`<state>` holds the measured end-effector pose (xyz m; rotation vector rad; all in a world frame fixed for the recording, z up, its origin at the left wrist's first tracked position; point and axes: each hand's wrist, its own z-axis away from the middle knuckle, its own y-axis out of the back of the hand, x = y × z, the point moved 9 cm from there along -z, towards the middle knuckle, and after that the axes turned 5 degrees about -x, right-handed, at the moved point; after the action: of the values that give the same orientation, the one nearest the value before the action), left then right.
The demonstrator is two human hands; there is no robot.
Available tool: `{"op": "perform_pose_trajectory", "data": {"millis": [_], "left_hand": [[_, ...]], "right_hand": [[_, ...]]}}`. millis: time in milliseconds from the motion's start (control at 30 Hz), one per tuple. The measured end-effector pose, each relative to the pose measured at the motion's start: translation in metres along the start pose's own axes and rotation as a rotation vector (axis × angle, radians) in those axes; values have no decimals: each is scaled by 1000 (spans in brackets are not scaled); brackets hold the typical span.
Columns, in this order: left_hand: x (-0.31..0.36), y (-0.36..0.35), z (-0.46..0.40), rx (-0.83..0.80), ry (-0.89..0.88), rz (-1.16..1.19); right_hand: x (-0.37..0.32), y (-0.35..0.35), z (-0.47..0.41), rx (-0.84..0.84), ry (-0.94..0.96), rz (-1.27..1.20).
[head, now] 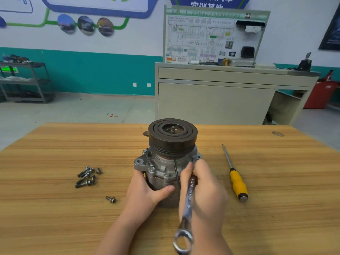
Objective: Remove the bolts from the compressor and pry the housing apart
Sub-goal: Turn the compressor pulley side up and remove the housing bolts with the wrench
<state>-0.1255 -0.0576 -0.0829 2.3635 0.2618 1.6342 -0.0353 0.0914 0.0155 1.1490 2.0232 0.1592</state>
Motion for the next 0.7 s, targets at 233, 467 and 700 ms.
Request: {"op": "perform_pose_trajectory", "data": {"millis": [233, 467, 700], "left_hand": [[2, 1, 0, -9, 1, -18], [5, -1, 2, -23, 13, 42], [7, 0, 1, 3, -7, 10]], "right_hand": [[0, 16, 5, 118, 71, -136], [70, 1, -31, -454, -174, -733], [88, -70, -64, -1206, -488, -1338]]}}
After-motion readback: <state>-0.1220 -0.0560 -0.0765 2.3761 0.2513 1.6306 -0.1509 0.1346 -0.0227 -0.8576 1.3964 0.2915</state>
